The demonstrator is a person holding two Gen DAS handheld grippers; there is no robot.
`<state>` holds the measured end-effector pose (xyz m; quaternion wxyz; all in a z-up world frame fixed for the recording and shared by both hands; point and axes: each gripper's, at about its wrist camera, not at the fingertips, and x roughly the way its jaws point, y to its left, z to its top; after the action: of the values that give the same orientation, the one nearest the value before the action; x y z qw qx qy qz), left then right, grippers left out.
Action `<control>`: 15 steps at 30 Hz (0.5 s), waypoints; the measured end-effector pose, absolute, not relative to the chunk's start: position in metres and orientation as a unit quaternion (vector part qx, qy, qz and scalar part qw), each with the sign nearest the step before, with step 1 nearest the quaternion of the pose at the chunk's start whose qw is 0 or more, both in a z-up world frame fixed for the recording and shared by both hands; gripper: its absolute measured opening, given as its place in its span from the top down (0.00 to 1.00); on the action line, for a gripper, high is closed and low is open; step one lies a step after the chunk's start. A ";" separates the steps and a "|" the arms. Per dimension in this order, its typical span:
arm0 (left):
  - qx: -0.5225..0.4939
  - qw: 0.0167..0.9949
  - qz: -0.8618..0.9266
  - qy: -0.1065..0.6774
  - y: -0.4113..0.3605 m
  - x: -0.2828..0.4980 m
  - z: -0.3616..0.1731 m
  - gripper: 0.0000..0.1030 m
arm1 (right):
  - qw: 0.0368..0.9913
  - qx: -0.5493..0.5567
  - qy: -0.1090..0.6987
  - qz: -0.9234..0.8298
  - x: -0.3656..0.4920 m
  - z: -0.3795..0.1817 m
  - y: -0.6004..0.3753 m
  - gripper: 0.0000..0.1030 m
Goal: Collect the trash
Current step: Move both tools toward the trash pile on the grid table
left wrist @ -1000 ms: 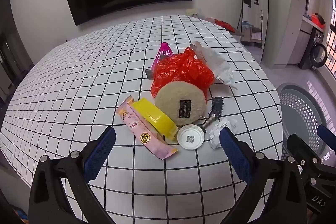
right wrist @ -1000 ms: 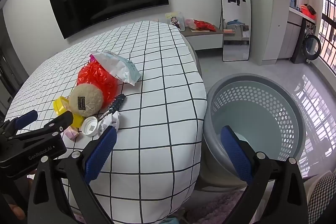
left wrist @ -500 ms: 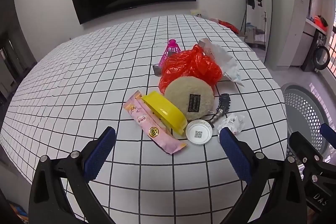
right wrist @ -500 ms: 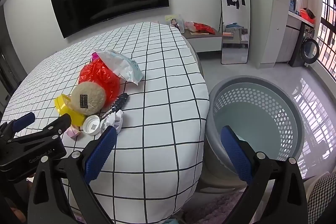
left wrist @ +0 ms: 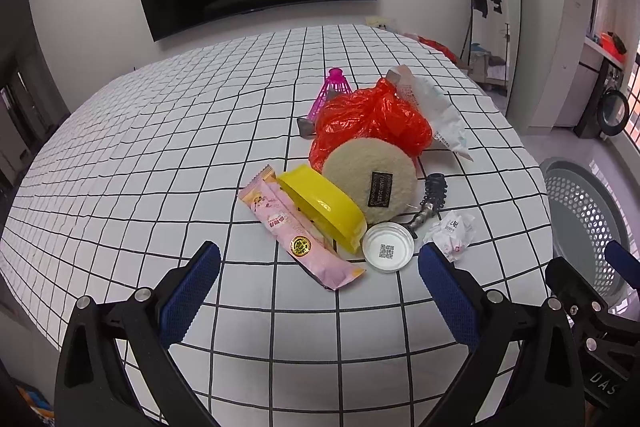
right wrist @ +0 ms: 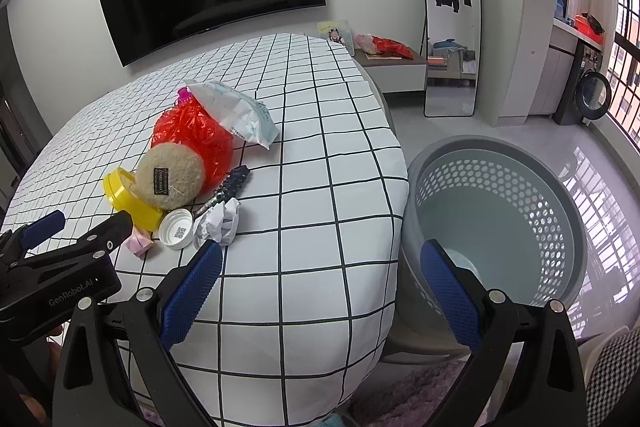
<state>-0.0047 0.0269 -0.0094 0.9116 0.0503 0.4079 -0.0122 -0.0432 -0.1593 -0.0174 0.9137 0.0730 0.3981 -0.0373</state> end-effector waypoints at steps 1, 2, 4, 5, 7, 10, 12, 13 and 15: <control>0.050 0.911 -0.012 0.409 0.027 -0.004 -0.010 0.06 | 0.913 0.073 0.399 -0.037 -0.043 -0.019 -0.159 0.08; 0.051 0.911 -0.012 0.409 0.026 -0.004 -0.011 0.06 | 0.913 0.073 0.400 -0.037 -0.042 -0.020 -0.159 0.08; 0.050 0.910 -0.012 0.410 0.027 -0.004 -0.012 0.06 | 0.913 0.073 0.401 -0.036 -0.041 -0.021 -0.158 0.08; 0.050 0.910 -0.011 0.411 0.027 -0.004 -0.013 0.06 | 0.912 0.072 0.401 -0.036 -0.041 -0.021 -0.157 0.08; 0.049 0.910 -0.011 0.411 0.028 -0.004 -0.013 0.06 | 0.912 0.072 0.401 -0.036 -0.040 -0.022 -0.157 0.08; 0.049 0.910 -0.010 0.412 0.029 -0.004 -0.015 0.06 | 0.912 0.073 0.402 -0.036 -0.040 -0.024 -0.156 0.08; 0.048 0.910 -0.009 0.412 0.030 -0.004 -0.016 0.06 | 0.911 0.074 0.403 -0.035 -0.040 -0.026 -0.155 0.08; 0.047 0.910 -0.009 0.412 0.031 -0.004 -0.016 0.06 | 0.912 0.074 0.403 -0.035 -0.040 -0.026 -0.154 0.08; 0.046 0.910 -0.009 0.413 0.032 -0.004 -0.017 0.06 | 0.912 0.074 0.402 -0.035 -0.040 -0.027 -0.153 0.08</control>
<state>-0.0038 0.0320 -0.0173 0.9096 0.0464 0.4127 -0.0089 -0.0402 -0.1533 -0.0273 0.9118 0.0745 0.4023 -0.0351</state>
